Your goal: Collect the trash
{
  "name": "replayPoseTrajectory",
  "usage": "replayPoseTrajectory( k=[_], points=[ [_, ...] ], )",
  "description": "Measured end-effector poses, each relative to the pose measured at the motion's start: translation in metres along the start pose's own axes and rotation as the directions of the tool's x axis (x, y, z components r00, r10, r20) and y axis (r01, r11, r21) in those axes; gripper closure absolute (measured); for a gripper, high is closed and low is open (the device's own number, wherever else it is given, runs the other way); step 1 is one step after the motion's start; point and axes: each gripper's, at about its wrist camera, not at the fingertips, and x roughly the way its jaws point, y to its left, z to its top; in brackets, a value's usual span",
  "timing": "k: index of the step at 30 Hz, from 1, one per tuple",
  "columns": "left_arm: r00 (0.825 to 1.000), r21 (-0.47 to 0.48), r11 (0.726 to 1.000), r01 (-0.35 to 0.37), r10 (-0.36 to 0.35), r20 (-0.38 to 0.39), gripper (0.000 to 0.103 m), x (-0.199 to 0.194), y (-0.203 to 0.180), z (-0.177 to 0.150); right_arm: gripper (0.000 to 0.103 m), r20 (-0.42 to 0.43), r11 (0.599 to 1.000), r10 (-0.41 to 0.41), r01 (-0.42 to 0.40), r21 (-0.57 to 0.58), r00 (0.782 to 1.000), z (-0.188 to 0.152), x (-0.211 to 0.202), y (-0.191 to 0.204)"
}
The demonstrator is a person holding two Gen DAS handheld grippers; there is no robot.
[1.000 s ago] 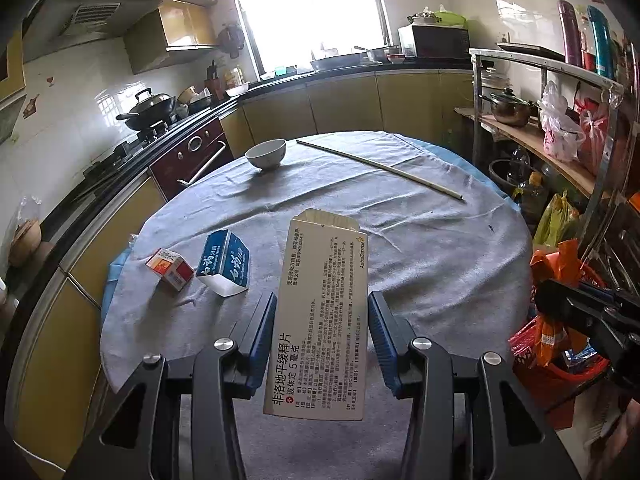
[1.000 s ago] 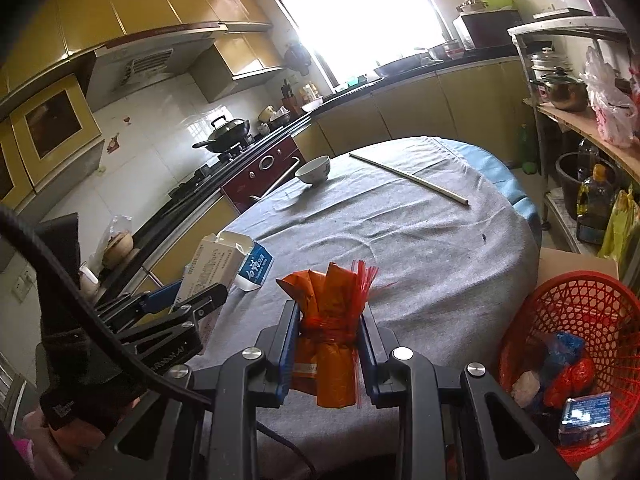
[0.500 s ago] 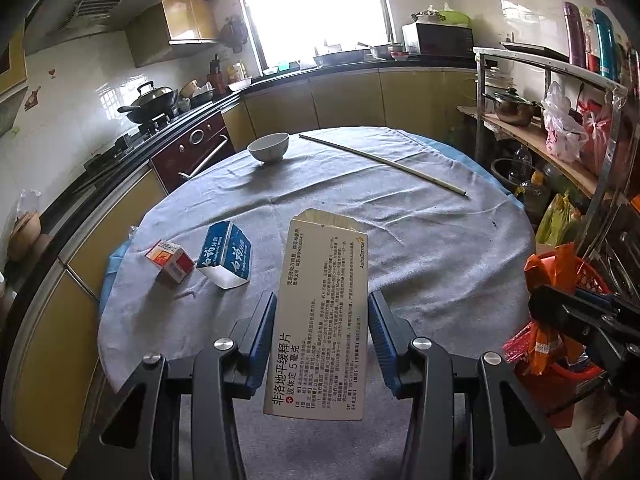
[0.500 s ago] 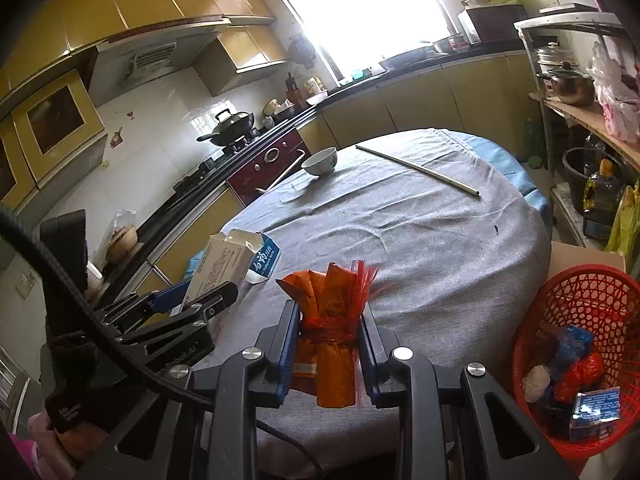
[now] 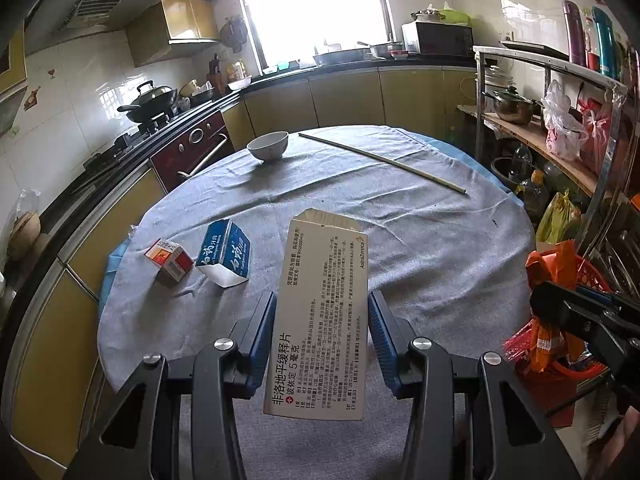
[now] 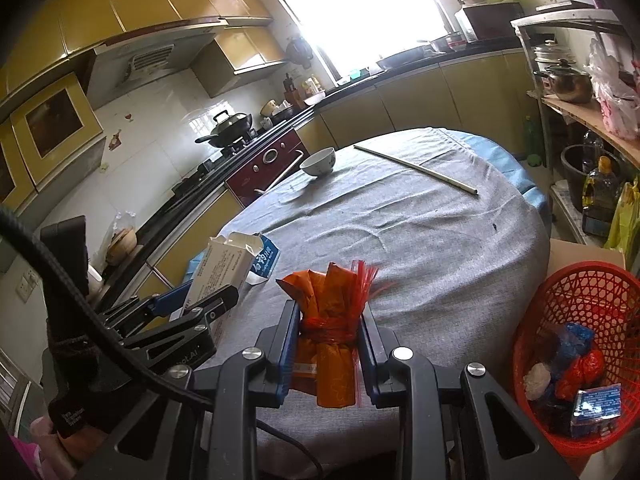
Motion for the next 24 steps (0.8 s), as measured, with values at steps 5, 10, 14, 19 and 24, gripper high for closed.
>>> replayPoseTrajectory(
  k=[5,10,14,19,24],
  points=[
    [1.000,-0.001,1.000,0.001,-0.001,-0.001,0.055,-0.0002,-0.0001,-0.0008,0.073,0.003,1.000,0.000,0.000,0.002,1.000,-0.0004,-0.0002,0.0003],
    [1.000,0.000,1.000,0.000,0.000,-0.002,0.055,0.0001,-0.0001,-0.0008,0.073,0.005,1.000,0.000,0.000,0.003,1.000,-0.0009,-0.0001,0.0006],
    [1.000,0.002,1.000,0.000,0.000,-0.001,0.055,0.0000,-0.0002,-0.0008,0.073,0.007,1.000,0.000,0.000,0.003,1.000,-0.0008,-0.0012,0.0011],
    [1.000,0.003,1.000,0.002,-0.002,-0.004,0.055,0.0005,0.0001,-0.0004,0.073,0.007,1.000,0.001,-0.001,0.004,1.000,-0.0006,-0.0012,0.0013],
    [1.000,0.002,1.000,0.000,0.000,-0.003,0.055,0.0005,-0.0001,-0.0003,0.073,0.005,1.000,0.002,-0.002,0.004,1.000,-0.0002,-0.0005,0.0022]
  ],
)
